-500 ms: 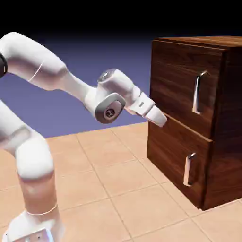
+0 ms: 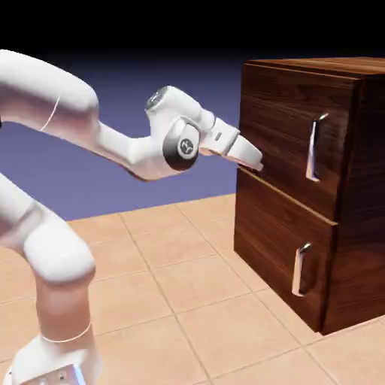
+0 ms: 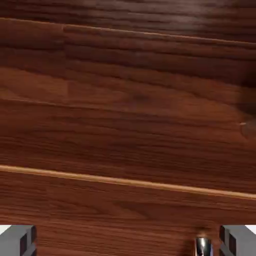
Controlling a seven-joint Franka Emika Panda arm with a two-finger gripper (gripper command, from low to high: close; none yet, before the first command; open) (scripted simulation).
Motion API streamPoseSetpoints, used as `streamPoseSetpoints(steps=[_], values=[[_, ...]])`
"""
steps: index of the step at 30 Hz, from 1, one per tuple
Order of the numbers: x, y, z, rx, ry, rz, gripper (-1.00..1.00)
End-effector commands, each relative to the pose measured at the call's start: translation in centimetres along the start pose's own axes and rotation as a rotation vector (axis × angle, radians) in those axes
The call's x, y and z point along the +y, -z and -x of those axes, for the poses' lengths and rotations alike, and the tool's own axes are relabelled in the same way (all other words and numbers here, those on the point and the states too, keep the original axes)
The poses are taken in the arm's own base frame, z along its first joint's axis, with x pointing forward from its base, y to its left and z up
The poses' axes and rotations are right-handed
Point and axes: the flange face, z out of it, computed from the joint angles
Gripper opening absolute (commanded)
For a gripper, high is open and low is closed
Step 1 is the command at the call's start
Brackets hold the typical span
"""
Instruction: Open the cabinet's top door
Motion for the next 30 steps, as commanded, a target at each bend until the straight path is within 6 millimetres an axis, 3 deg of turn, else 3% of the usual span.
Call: streamPoseSetpoints(steps=[1,16,30], values=[[-0.1,0.2,-0.1,0.009,0.002,-0.006,0.00],[-0.1,2.1,-2.2,0.158,0.001,-0.106,0.00],[2.7,1.0,-4.6,0.305,-0.035,-0.222,0.00]])
